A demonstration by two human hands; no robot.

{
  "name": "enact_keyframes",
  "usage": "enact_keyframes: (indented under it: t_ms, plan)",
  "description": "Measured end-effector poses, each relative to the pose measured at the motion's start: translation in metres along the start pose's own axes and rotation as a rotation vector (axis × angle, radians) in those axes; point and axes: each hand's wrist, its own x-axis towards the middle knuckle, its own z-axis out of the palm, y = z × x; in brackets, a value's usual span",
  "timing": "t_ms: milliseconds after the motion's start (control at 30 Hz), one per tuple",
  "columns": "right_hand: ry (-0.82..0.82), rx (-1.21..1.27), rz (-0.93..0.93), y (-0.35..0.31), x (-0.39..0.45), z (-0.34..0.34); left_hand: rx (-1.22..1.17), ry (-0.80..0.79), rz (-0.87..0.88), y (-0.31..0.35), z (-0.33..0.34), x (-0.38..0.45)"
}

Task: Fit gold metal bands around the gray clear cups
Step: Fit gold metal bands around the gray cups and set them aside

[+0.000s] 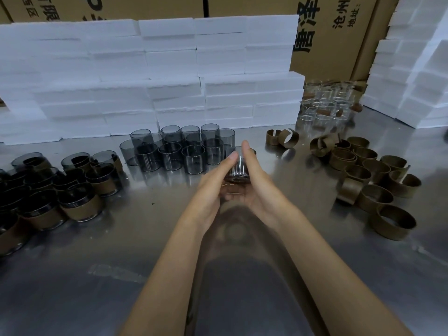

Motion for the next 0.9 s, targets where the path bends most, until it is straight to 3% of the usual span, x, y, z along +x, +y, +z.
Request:
enact_keyframes:
  t_ms: [167, 400, 533, 700, 900]
  plan:
    - [0.024, 0.043, -0.014, -0.004, 0.001, -0.003, 0.116, 0.081, -0.024, -0.001, 0.001, 0.002]
    - [0.127, 0.195, 0.037, -0.003, 0.003, -0.004, 0.345, 0.038, -0.006, 0.007, 0.007, -0.006]
    - [0.232, 0.267, -0.021, -0.003, 0.007, -0.011, 0.321, 0.130, 0.095, -0.003, -0.001, 0.002]
    - [0.297, 0.170, -0.069, -0.002, 0.007, -0.013, 0.438, 0.341, 0.356, -0.007, -0.002, 0.009]
    - [0.205, 0.123, -0.062, 0.002, 0.008, -0.014, 0.232, 0.373, 0.186, -0.004, -0.001, 0.004]
